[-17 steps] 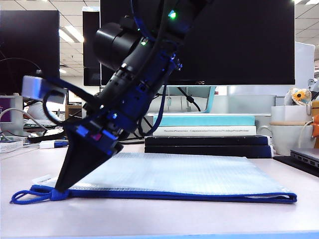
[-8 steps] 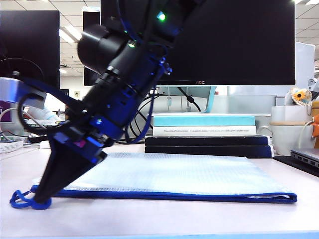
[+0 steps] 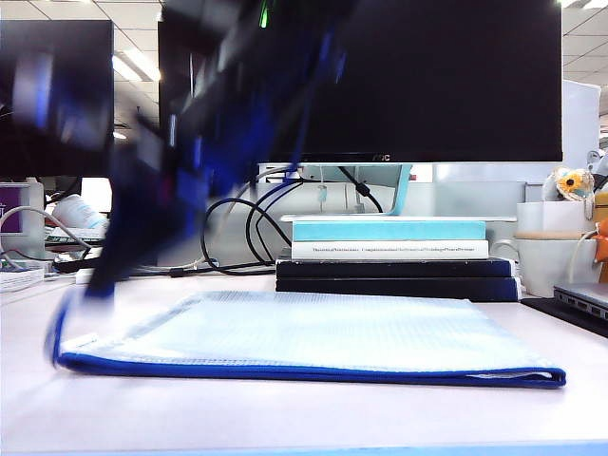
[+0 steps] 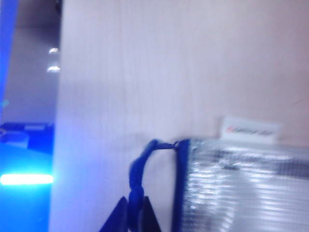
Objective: Pick up the transparent plastic file bag with a blue zipper and close its zipper.
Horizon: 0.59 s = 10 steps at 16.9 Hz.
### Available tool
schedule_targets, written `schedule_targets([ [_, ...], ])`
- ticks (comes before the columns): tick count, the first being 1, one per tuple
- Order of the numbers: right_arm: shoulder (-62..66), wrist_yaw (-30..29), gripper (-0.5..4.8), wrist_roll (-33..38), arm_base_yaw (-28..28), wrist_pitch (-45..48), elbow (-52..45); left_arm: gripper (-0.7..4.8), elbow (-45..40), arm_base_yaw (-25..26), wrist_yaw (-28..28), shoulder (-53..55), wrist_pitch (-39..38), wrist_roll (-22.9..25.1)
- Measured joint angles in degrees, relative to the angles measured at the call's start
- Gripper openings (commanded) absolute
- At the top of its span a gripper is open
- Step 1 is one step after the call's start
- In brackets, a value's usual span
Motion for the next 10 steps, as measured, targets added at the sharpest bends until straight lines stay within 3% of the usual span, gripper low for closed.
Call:
schedule_targets([
  [1,-2.23,1.29,-0.04,0.0,0.0,-0.35,0.04,1.36,0.0,0.0,1.68,0.0,0.11,2.12],
  [2,-4.92,2.99,-0.04,0.0,0.0,-1.46,0.04,1.85,0.0,0.0,4.83,0.0,0.11,5.25],
  [3,-6.8,3.93,-0.04,0.02,-0.04,-2.29,0.04,2.68,0.0,0.0,7.48,0.0,0.11,7.39],
  [5,-10.03,4.79,-0.04,0.02,-0.24,-3.72,0.02,3.46,0.0,0.0,14.43,0.0,0.09,12.7],
  [8,-15.45,8.72,-0.04,-0.15,-0.46,-5.22,1.53,3.46,0.0,-0.02,24.81,0.0,0.11,21.9],
  [9,-16.06,9.09,-0.04,-0.22,-0.57,-6.4,2.6,3.63,0.0,-0.02,25.62,0.0,0.11,23.58],
  [10,-16.96,9.86,-0.04,-0.57,-0.66,-8.04,4.35,4.12,0.0,-0.46,26.01,0.0,0.13,26.08],
])
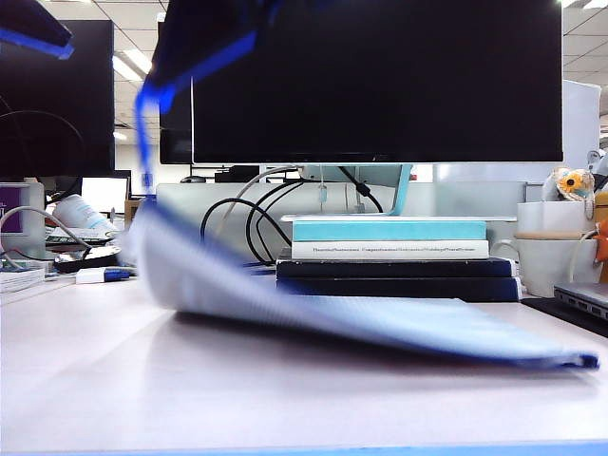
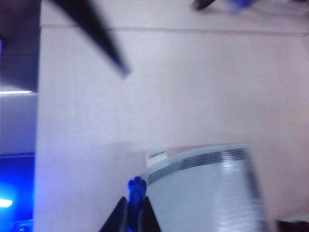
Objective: Pick up the transparent plastic file bag with a blue zipper and close its zipper.
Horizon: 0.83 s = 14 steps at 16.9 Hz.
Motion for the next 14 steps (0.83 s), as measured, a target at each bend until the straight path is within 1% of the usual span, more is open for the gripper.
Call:
schedule_targets([
  [1,-0.74,0.7,-0.04,-0.24,-0.11,-1.27,1.57,4.79,0.0,-0.83,0.02,0.0,0.0,1.4],
  [3,-1.88,2.05,-0.04,-0.46,-0.2,-3.58,5.44,4.79,0.0,-2.97,0.39,0.07,0.13,4.13],
  [4,-2.32,2.14,-0.04,-0.48,-0.22,-4.61,7.65,4.79,0.0,-4.59,0.39,0.48,0.57,4.57],
  [6,-2.62,2.19,-0.04,-0.5,-0.15,-6.88,11.65,4.79,0.0,-8.0,0.37,2.27,2.08,4.68],
  [7,-2.62,2.16,-0.04,-0.5,-0.07,-7.56,12.76,4.79,-0.02,-8.66,0.37,2.71,2.58,4.66],
  [10,-3.17,2.1,-0.04,-0.52,0.31,-9.77,16.13,4.79,0.0,-13.33,-0.46,5.6,6.8,4.63],
  [13,-3.39,1.99,-0.04,-0.52,0.35,-11.98,16.39,4.72,0.0,-13.33,-2.03,7.32,9.53,4.13],
  [14,-3.48,2.01,-0.04,-0.52,0.31,-12.83,16.39,4.39,0.0,-13.2,-1.81,8.37,11.15,3.17],
])
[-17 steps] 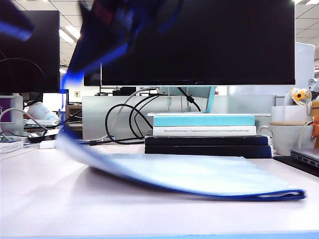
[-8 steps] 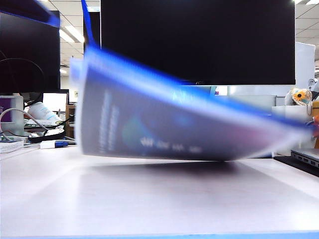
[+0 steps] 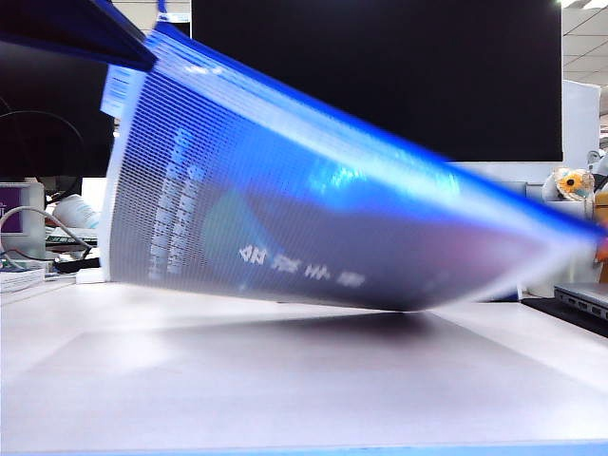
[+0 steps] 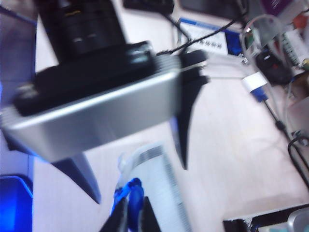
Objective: Pick up the transparent plastic file bag with a blue zipper and close its zipper.
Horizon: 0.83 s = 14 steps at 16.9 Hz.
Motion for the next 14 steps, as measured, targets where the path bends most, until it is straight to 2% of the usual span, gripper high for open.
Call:
schedule_targets([
  [2,-0.07,-0.02,-0.04,0.0,0.02,-0.68,0.0,3.69,-0.02,-0.28,0.17,0.96,1.11,-0.74],
  [3,-0.13,-0.02,-0.04,-0.02,0.04,-0.94,0.0,3.61,0.0,-0.28,0.35,1.14,1.42,-0.98],
  [4,-0.39,0.0,-0.04,0.0,0.02,-0.96,0.0,3.08,0.0,-0.22,2.14,1.79,1.6,-1.14],
  [7,-1.01,0.0,-0.04,-0.02,0.04,-0.85,0.0,0.41,0.0,-0.28,4.31,3.08,2.36,-1.14],
  [8,-0.98,0.2,-0.04,-0.02,0.0,-0.87,0.0,-0.06,0.0,-0.26,4.39,3.17,2.38,-1.14],
  [10,-0.98,0.9,-0.04,-0.09,-0.02,-0.85,0.0,-0.06,-0.02,-0.28,4.59,3.19,2.54,-1.14],
  [14,-1.01,8.33,-0.04,-1.2,-1.2,-1.75,0.02,-0.06,0.0,-0.26,4.57,3.32,2.27,-1.14],
])
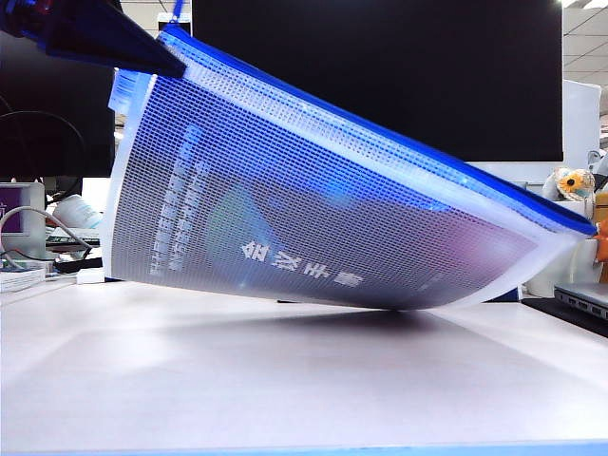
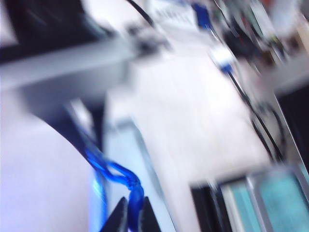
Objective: Pick up the transparent plastic file bag with a blue zipper and close its zipper.
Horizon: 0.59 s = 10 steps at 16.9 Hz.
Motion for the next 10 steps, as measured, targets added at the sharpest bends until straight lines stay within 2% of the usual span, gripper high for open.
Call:
schedule_targets([
  [1,0.0,1.97,-0.04,0.0,-1.05,-2.4,0.0,-0.06,0.0,0.02,0.0,0.02,0.0,0.0],
  [6,0.02,3.32,-0.04,2.34,-6.86,-11.32,-1.51,-0.06,0.0,-0.07,0.09,0.02,0.76,0.0],
  [7,0.0,5.7,-0.04,3.28,-10.54,-14.91,-3.87,-0.06,0.0,0.0,0.0,0.02,0.52,0.0],
  [8,0.0,6.49,-0.04,3.52,-11.82,-15.67,-4.85,-0.06,0.0,0.07,-0.09,0.02,0.48,0.0],
  [9,0.0,7.02,-0.04,4.66,-17.14,-17.79,-9.22,-0.06,0.0,-0.02,-0.48,0.02,0.44,-0.02],
  [10,0.02,7.76,-0.04,5.07,-18.88,-18.12,-10.88,-0.06,0.0,0.0,-1.57,0.02,0.42,-0.02],
])
